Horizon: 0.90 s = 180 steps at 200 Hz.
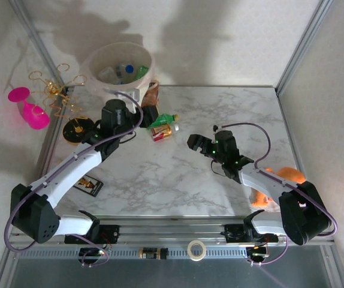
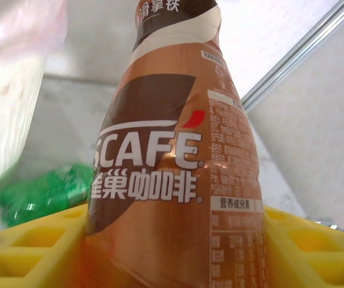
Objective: Put the plastic bottles in the bin
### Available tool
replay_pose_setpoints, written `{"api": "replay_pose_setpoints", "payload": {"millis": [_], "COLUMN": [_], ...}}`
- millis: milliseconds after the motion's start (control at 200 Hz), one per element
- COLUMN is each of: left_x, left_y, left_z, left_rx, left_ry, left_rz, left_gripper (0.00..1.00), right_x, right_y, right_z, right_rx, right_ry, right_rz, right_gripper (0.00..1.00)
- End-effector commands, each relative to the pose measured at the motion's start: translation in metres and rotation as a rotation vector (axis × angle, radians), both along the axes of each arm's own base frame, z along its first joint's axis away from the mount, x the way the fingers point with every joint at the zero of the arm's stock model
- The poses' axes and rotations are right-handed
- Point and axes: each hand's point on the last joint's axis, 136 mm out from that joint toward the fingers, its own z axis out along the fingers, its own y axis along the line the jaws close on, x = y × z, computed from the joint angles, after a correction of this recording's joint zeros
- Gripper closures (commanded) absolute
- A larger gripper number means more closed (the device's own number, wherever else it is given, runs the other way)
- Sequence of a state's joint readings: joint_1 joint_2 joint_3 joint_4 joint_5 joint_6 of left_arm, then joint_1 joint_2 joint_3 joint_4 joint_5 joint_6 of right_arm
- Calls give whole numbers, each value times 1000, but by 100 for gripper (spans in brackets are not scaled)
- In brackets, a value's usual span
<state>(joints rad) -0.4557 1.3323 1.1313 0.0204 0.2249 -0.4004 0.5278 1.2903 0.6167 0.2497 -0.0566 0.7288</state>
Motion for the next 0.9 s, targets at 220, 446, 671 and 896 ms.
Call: {"api": "replay_pose_setpoints", "payload": {"millis": [220, 446, 671, 896], "left_x": [67, 116, 152, 171], "left_y": [31, 91, 122, 136], "left_z": [48, 47, 36, 22], "left_rx": [53, 150, 296, 386], "left_ry": [-60, -41, 24, 71], "left_rz": [114, 328, 465, 553], "left_gripper": [53, 54, 53, 50], "right_x": [-8, -12, -14, -16], "right_y": [-6, -8, -11, -15], "right_z": [7, 13, 12, 10], "right_rx": [17, 7, 1, -8], "right_ry": [-37, -57, -56, -52], "right_rz": [-1, 10, 3, -11], "right_gripper": [1, 1, 1, 1]}}
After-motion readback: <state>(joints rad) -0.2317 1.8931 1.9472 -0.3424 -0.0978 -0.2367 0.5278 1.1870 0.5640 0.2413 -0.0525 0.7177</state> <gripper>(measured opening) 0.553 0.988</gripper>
